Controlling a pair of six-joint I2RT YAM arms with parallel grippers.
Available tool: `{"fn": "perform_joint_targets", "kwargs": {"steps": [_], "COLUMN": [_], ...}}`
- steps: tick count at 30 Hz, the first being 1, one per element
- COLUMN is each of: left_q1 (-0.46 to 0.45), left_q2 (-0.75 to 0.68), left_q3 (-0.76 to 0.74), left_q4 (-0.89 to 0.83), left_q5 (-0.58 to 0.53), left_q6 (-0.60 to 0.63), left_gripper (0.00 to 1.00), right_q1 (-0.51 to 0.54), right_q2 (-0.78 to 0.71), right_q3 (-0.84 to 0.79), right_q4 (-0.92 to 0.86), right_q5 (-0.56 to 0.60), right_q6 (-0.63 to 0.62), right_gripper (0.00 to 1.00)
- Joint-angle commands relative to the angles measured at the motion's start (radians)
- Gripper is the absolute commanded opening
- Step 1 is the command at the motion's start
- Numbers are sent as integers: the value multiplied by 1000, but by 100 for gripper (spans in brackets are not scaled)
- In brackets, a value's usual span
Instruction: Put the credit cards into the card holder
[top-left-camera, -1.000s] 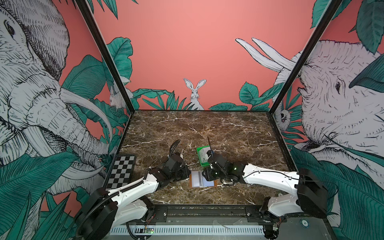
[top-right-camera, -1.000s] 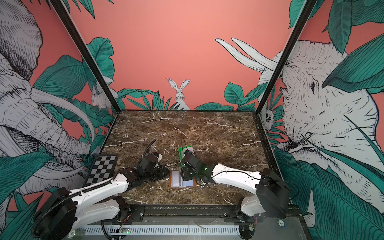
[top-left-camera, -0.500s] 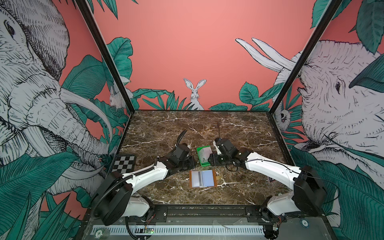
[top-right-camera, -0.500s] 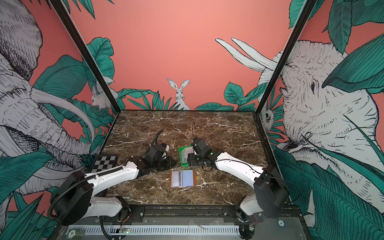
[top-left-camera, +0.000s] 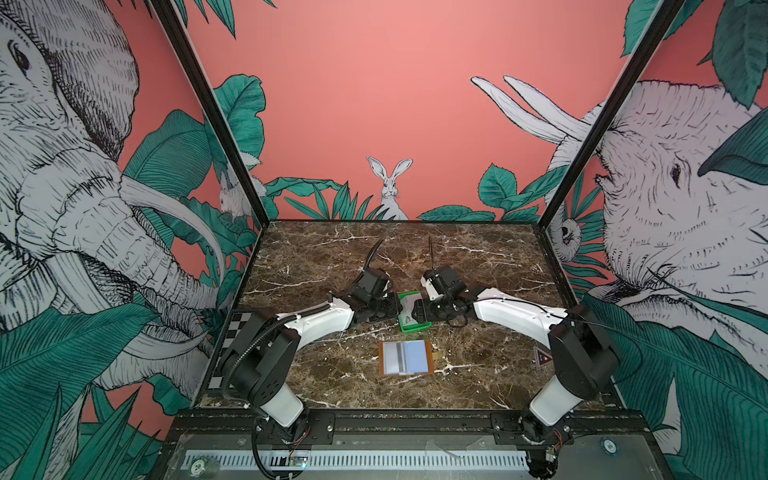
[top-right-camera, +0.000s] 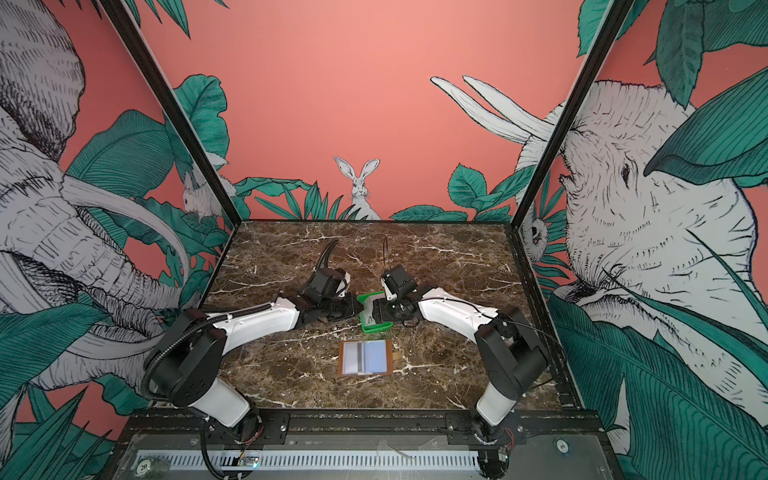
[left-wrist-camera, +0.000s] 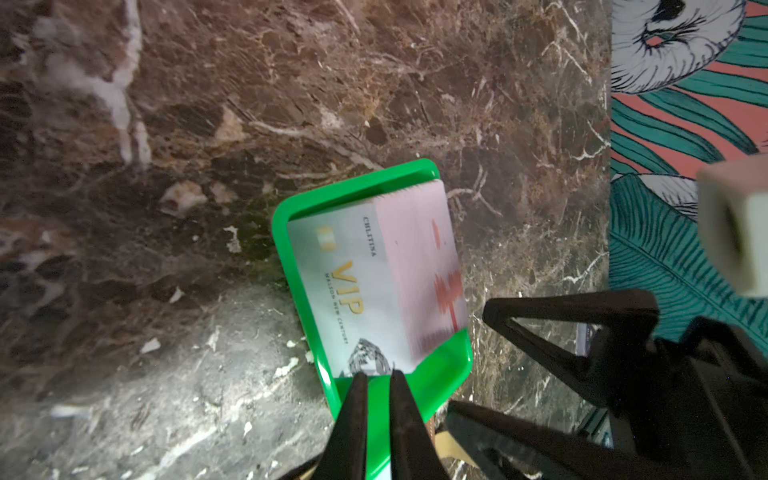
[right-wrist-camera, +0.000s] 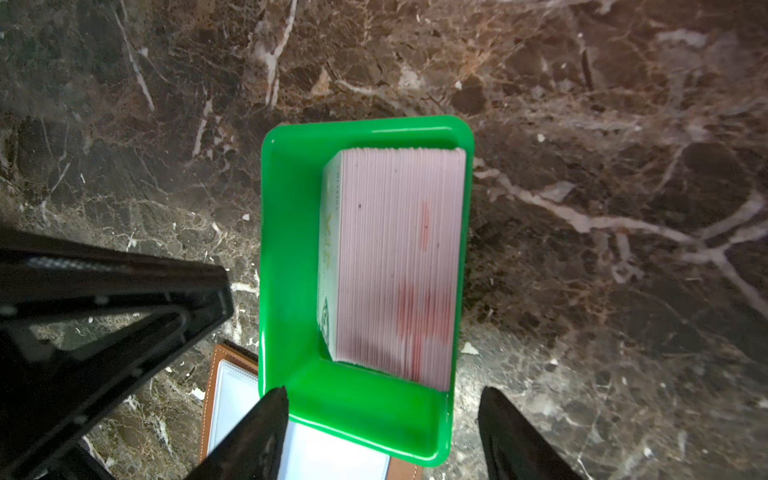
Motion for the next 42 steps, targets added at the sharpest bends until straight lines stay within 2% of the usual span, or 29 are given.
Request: {"fn": "perform_joint_targets", "kwargs": {"steps": [1, 10, 29, 42], "left_q1": [7, 8, 8, 8], "left_q2": [29, 111, 162, 170], "left_q3": [41, 102, 118, 121], "left_q4": [-7, -25, -64, -82], "left_q5": [13, 30, 27, 17], "left_q6": [29, 53, 71, 80], "left_gripper": [13, 10, 7, 6], "right_q1": [-7, -13, -18, -41], "right_q2": [23, 80, 161, 102], "right_q3": [28, 50, 85, 63], "right_q4": [32, 56, 51, 17], "right_q5": [-33, -45, -19, 10], "right_q6": [-13, -3, -18, -40], "right_gripper": [72, 71, 70, 70]}}
